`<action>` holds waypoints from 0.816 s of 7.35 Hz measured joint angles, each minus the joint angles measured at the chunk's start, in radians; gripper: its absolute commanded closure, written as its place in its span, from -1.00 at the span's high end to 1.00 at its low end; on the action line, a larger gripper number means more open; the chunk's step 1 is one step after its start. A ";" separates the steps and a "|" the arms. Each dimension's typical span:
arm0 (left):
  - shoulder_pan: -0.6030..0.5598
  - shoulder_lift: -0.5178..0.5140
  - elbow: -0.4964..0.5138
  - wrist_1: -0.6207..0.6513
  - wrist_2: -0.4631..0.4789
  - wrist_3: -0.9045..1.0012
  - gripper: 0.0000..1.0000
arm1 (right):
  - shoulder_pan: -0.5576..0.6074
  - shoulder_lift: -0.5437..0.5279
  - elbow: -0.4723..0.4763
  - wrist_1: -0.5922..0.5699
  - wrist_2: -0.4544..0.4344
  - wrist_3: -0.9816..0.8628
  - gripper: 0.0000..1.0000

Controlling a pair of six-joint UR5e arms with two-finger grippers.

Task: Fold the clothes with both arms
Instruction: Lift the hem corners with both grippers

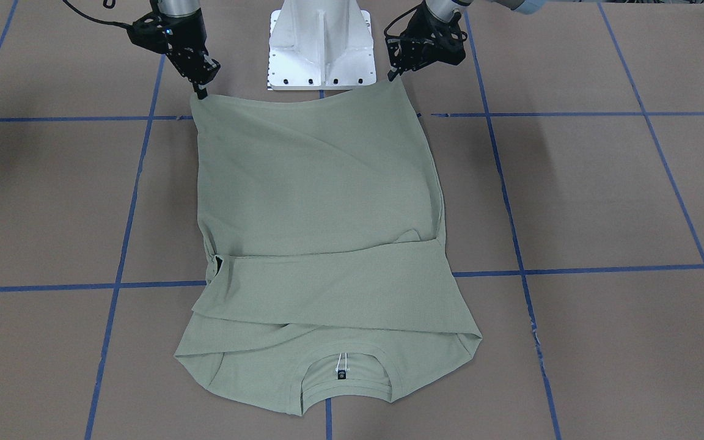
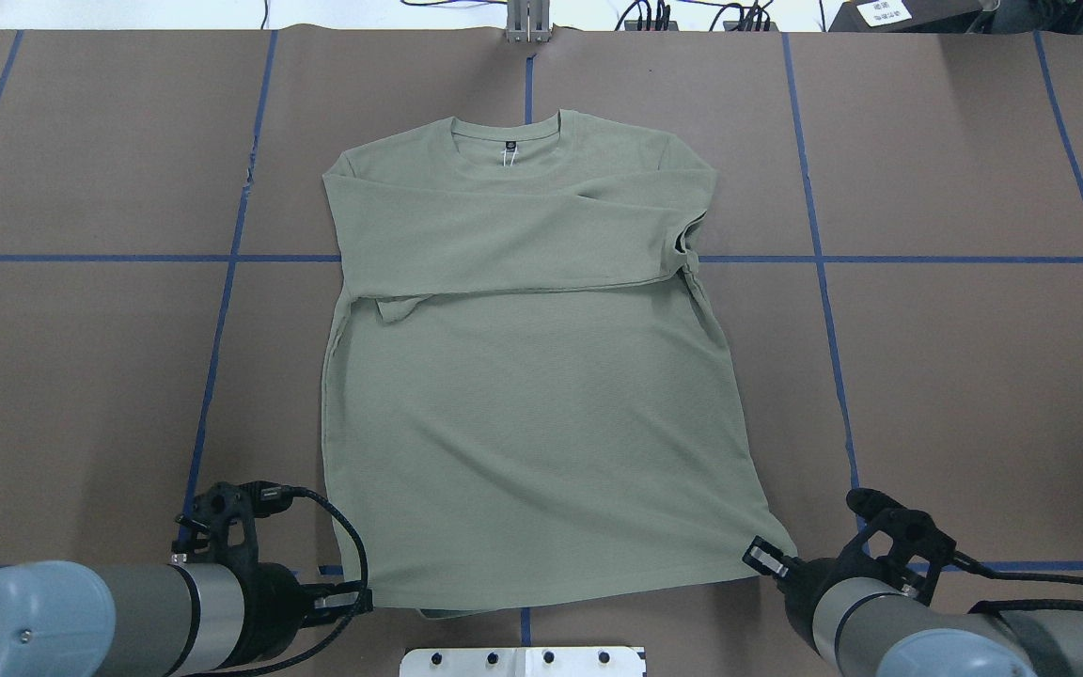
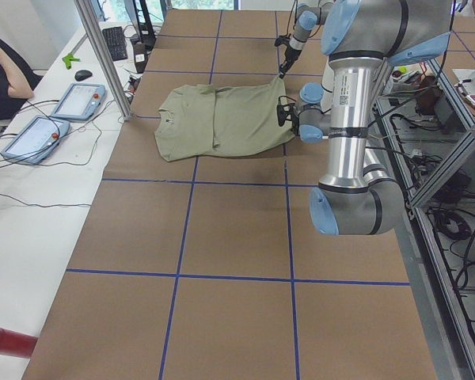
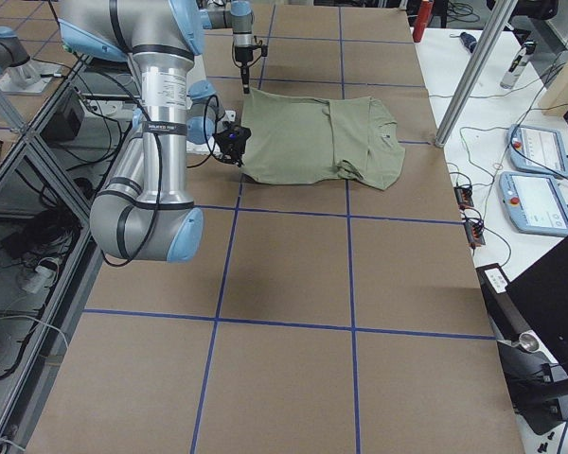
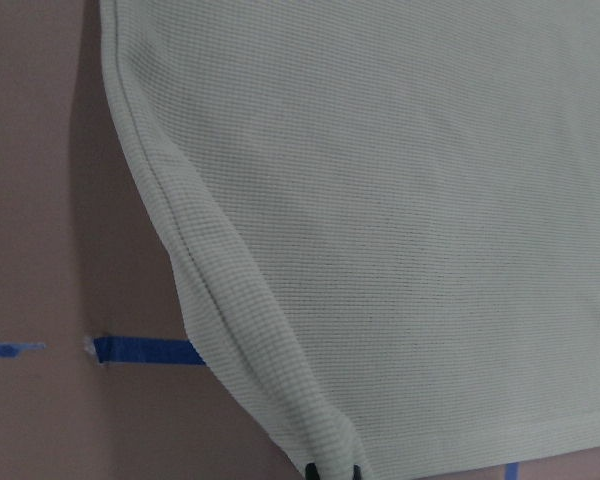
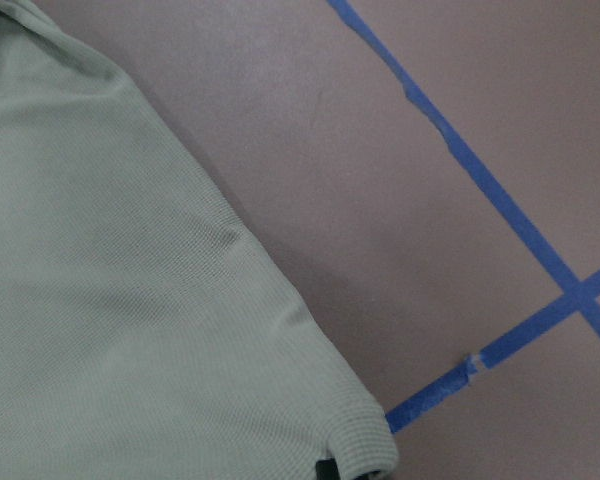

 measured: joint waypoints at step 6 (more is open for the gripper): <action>-0.238 -0.283 -0.228 0.561 -0.260 0.156 -1.00 | 0.245 0.346 0.272 -0.585 0.292 -0.218 -1.00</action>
